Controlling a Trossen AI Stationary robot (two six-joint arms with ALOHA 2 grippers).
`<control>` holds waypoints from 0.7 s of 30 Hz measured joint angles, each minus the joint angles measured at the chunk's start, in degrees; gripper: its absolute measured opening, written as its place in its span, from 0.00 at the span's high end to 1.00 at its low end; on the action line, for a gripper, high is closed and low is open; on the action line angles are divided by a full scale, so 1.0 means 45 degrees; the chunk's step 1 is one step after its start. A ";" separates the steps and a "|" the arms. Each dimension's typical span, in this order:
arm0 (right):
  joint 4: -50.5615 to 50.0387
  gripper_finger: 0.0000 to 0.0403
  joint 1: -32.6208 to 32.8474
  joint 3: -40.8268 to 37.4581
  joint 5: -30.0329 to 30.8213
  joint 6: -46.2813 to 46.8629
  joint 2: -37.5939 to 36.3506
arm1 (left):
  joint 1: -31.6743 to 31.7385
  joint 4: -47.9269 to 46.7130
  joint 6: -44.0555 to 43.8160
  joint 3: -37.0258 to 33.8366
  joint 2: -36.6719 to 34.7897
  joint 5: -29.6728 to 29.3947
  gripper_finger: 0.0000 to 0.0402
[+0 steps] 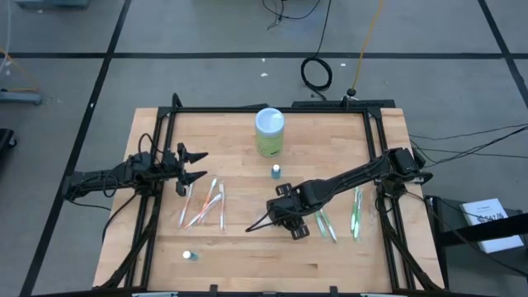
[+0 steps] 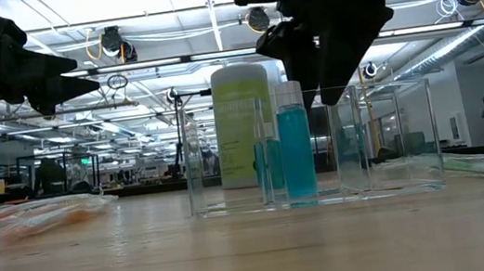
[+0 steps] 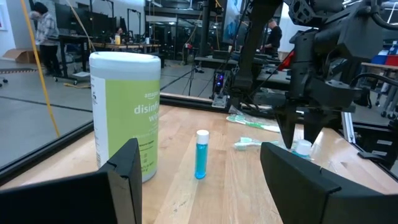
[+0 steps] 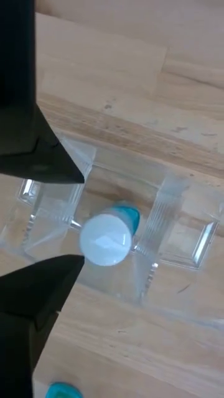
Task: Pick & Place toothbrushing station
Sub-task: Put the mouthwash into the middle center of the transparent organizer
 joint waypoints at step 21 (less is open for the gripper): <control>0.0364 0.48 0.0633 -0.1299 0.1687 0.2241 -0.7332 | 0.0003 0.0000 0.0002 0.0000 0.0000 0.0000 0.42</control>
